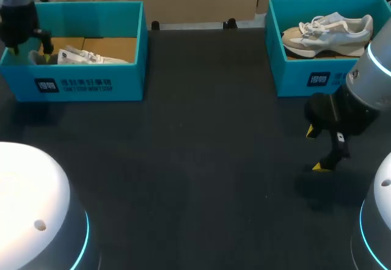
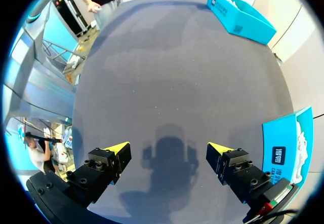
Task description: Take the shoe out of the shoebox, open the shoe tongue, remove and reinsert the insole, then place the shoe into the shoebox
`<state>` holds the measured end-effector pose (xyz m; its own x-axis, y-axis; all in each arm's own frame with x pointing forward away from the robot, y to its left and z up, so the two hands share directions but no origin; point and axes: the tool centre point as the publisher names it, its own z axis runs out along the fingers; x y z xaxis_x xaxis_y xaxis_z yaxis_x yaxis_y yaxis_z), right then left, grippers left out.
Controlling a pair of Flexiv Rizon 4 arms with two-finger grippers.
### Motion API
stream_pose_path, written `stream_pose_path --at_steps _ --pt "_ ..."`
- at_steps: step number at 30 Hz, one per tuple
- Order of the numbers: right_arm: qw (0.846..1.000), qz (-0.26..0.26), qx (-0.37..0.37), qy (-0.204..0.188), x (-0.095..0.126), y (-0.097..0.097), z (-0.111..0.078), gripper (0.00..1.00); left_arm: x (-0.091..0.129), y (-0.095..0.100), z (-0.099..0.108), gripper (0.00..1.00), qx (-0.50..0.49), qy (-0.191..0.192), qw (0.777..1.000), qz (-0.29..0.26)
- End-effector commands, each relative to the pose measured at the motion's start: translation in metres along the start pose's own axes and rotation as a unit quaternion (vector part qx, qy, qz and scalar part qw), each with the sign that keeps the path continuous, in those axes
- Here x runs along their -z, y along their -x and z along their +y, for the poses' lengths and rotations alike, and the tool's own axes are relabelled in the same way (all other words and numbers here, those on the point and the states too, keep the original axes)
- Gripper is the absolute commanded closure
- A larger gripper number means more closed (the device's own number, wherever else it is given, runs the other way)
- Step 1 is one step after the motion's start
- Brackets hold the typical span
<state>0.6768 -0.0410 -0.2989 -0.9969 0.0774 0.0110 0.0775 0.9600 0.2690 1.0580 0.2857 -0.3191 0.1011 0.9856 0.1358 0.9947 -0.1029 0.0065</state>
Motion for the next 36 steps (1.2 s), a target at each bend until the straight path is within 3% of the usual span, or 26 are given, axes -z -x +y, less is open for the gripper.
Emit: stream_pose_path --at_steps 1,22,33,36 --pt "1.0 -0.001 0.001 0.0 0.0 -0.001 -0.001 0.0 0.033 -0.003 -0.015 0.0 0.011 0.008 1.0 -0.005" --pt "1.0 -0.001 0.001 0.0 0.0 -0.001 -0.001 0.0 0.144 -0.004 -0.082 0.0 0.002 0.03 0.996 -0.085" --pt "1.0 -0.001 0.001 0.0 0.0 -0.001 -0.001 0.0 0.153 0.0 -0.09 0.0 -0.012 0.038 0.995 -0.087" --pt "0.998 -0.017 -0.051 -0.027 0.002 0.025 0.009 0.0 0.153 0.0 -0.09 0.0 -0.012 0.038 0.995 -0.087"
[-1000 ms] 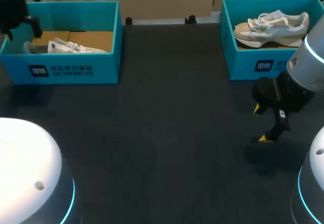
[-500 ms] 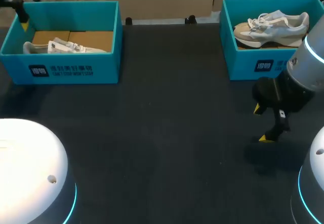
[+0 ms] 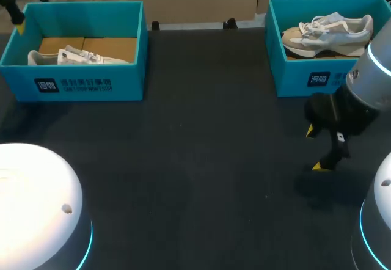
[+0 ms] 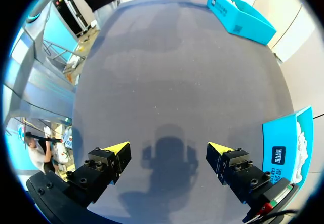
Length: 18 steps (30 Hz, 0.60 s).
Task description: Take the shoe out of the shoebox, open the shoe tongue, remove and reinsert the insole, then place the shoe into the shoebox
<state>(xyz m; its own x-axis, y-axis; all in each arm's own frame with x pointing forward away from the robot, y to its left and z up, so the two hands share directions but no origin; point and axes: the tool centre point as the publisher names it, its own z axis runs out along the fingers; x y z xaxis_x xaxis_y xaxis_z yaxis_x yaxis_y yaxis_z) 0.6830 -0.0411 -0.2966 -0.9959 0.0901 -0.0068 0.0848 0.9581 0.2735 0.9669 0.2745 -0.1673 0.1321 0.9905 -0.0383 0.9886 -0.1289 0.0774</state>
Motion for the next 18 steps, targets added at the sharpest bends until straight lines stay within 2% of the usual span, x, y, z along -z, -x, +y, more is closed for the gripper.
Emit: stream_pose_path --at_steps 1,2,5,8,9,18 --pt "0.996 0.002 -0.076 -0.052 -0.002 0.03 0.01 0.0 -0.001 0.0 -0.001 0.0 0.0 0.002 1.0 0.001" --pt "0.992 0.002 -0.098 -0.075 -0.003 0.041 0.015 0.0 -0.001 0.0 -0.001 0.0 0.0 0.002 1.0 0.001" --pt "0.976 -0.015 -0.201 -0.078 -0.002 0.071 0.019 0.0 -0.001 0.0 -0.001 0.0 0.0 0.002 1.0 0.001" --pt "0.934 -0.022 -0.33 -0.137 0.004 0.094 0.013 0.0 -0.001 0.0 -0.001 0.0 0.0 0.002 1.0 0.001" --pt "0.919 -0.027 -0.366 -0.143 0.007 0.097 0.009 0.0 -0.001 0.0 -0.001 0.0 0.0 0.002 1.0 0.001" --pt "0.919 -0.027 -0.366 -0.143 0.007 0.097 0.009 0.0 -0.001 0.0 -0.001 0.0 0.0 0.002 1.0 0.001"
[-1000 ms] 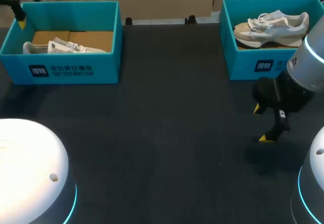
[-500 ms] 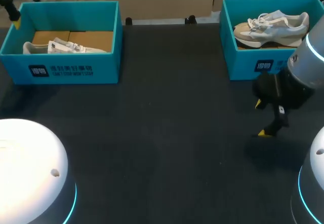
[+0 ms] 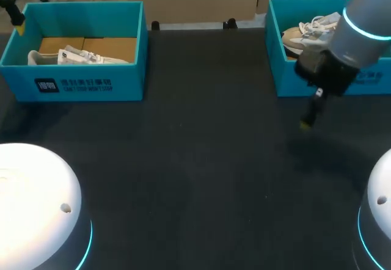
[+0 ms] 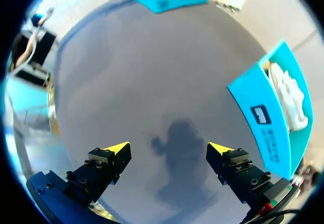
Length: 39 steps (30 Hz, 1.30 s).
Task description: Take the shoe out of the shoebox, open the shoe tongue, remove and reinsert the insole, then place the shoe into the shoebox
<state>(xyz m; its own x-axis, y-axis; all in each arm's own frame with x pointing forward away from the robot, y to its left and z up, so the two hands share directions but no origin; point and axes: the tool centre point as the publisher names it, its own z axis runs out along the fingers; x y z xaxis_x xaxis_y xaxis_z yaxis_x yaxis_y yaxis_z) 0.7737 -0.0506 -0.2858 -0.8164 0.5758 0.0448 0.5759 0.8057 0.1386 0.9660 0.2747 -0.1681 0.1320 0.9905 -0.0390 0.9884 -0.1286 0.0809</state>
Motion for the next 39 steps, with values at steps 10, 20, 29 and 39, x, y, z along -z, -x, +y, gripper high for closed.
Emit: stream_pose_path --at_steps 10,20,29,39 --pt "0.946 -0.052 -0.302 -0.108 -0.01 0.052 0.033 0.0 0.0 0.0 0.0 0.0 0.0 0.0 1.0 0.001" --pt "0.896 -0.079 -0.416 -0.132 -0.016 0.121 0.03 0.0 0.0 0.0 0.0 0.0 0.0 0.0 1.0 0.001" --pt "0.896 -0.079 -0.416 -0.132 -0.016 0.121 0.03 0.0 0.0 0.0 0.0 0.0 0.0 0.0 1.0 0.001" --pt "0.881 -0.121 -0.447 -0.095 0.042 0.114 -0.001 0.0 0.0 0.0 0.0 0.0 0.0 0.0 1.0 0.001"
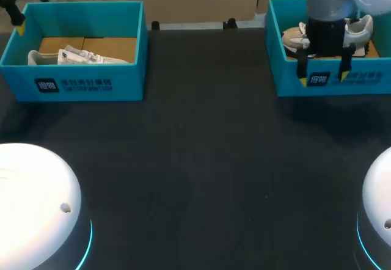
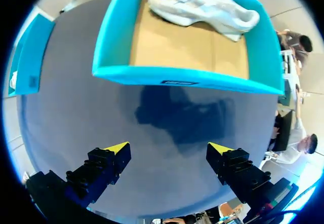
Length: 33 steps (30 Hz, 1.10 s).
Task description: Take the shoe out of the shoebox, open the shoe tongue, remove and reinsert the insole, then place the shoe into the shoebox
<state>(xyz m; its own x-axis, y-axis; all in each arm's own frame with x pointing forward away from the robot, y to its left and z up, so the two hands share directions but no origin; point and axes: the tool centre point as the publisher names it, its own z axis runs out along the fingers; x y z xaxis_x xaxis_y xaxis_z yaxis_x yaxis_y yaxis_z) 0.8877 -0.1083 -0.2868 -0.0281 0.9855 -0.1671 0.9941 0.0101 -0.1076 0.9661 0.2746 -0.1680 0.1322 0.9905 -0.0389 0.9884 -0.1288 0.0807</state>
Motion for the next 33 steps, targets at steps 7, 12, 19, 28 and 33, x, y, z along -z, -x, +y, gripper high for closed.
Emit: stream_pose_path --at_steps 7,12,19,28,33 --pt "0.997 -0.028 -0.015 0.063 0.052 0.057 -0.017 0.0 0.0 0.0 0.0 0.0 0.0 0.0 1.0 0.001" --pt "0.997 -0.033 -0.029 0.067 0.062 0.077 0.015 0.0 0.0 0.0 0.0 0.0 0.0 0.0 1.0 0.001" --pt "0.997 -0.03 -0.036 0.055 0.057 0.083 0.03 0.0 0.0 0.0 0.0 0.0 0.0 0.0 1.0 0.001" --pt "0.996 -0.038 -0.049 0.056 0.058 0.092 0.041 0.0 0.0 0.0 0.0 0.0 0.0 0.0 1.0 0.001" --pt "0.995 -0.06 -0.049 0.069 0.06 0.119 0.086 0.0 0.0 0.0 0.0 0.0 0.0 0.0 1.0 0.001"
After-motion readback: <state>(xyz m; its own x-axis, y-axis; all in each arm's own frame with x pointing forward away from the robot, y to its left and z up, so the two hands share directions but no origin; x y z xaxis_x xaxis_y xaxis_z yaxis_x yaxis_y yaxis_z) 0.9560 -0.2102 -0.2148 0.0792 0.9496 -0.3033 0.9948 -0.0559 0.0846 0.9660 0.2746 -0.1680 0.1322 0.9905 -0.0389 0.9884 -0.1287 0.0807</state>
